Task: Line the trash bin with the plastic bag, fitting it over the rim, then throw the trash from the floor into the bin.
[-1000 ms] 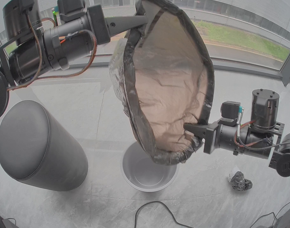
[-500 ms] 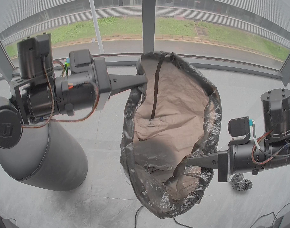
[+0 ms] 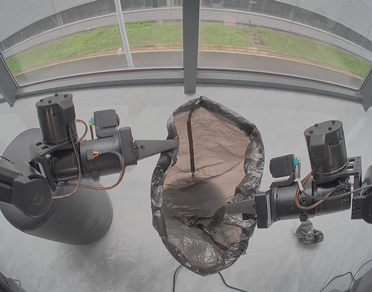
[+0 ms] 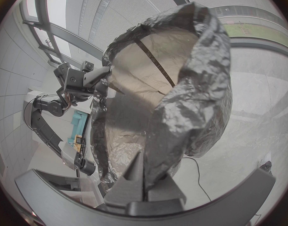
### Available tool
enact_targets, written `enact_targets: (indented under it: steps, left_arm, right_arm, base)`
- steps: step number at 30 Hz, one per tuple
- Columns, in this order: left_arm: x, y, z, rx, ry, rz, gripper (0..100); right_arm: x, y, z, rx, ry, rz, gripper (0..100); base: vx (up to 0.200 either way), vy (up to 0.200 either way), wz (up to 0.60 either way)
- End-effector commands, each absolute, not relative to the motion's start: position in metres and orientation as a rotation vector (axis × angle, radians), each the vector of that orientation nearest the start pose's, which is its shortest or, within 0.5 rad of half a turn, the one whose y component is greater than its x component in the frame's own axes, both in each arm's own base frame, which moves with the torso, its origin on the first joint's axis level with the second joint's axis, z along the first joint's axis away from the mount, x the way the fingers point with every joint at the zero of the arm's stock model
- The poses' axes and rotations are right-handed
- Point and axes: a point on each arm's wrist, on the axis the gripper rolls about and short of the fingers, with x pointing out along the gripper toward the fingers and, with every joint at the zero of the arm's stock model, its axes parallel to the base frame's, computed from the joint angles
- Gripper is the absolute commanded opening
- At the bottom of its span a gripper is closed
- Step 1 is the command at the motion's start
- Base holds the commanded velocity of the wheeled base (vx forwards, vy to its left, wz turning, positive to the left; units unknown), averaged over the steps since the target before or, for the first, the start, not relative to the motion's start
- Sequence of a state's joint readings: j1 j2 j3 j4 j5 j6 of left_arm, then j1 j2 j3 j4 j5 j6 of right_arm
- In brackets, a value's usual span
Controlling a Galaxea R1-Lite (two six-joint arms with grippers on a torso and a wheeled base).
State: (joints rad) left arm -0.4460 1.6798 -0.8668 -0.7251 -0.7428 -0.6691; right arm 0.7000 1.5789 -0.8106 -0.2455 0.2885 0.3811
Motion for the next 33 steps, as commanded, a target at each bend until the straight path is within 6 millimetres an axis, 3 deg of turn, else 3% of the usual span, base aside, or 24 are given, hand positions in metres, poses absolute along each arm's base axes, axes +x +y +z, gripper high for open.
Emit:
enact_targets:
  steps: [1,13,16,27,33]
  left_arm:
    - [0.278,-0.143,0.176,-0.636,0.593,-1.08,0]
    - [0.272,-0.138,0.168,-0.677,0.654,-1.078,0]
    - [0.278,-0.126,0.159,-0.687,0.672,-1.052,0]
    - [0.311,-0.122,0.12,-0.699,0.637,-1.013,0]
    - [0.317,-0.127,0.105,-0.703,0.676,-1.01,0]
  right_arm:
    - [0.21,0.18,0.167,0.227,0.758,0.821,0]
    - [0.209,0.182,0.163,0.223,0.793,0.83,0]
    - [0.217,0.188,0.151,0.215,0.826,0.831,0]
    - [0.267,0.208,0.115,0.217,0.836,0.78,0]
    - [0.262,0.202,0.12,0.222,0.838,0.773,0]
  base:
    - [0.0,0.0,0.0]
    - [0.0,0.0,0.0]
    - [0.0,0.0,0.0]
    - [0.0,0.0,0.0]
    - [0.0,0.0,0.0]
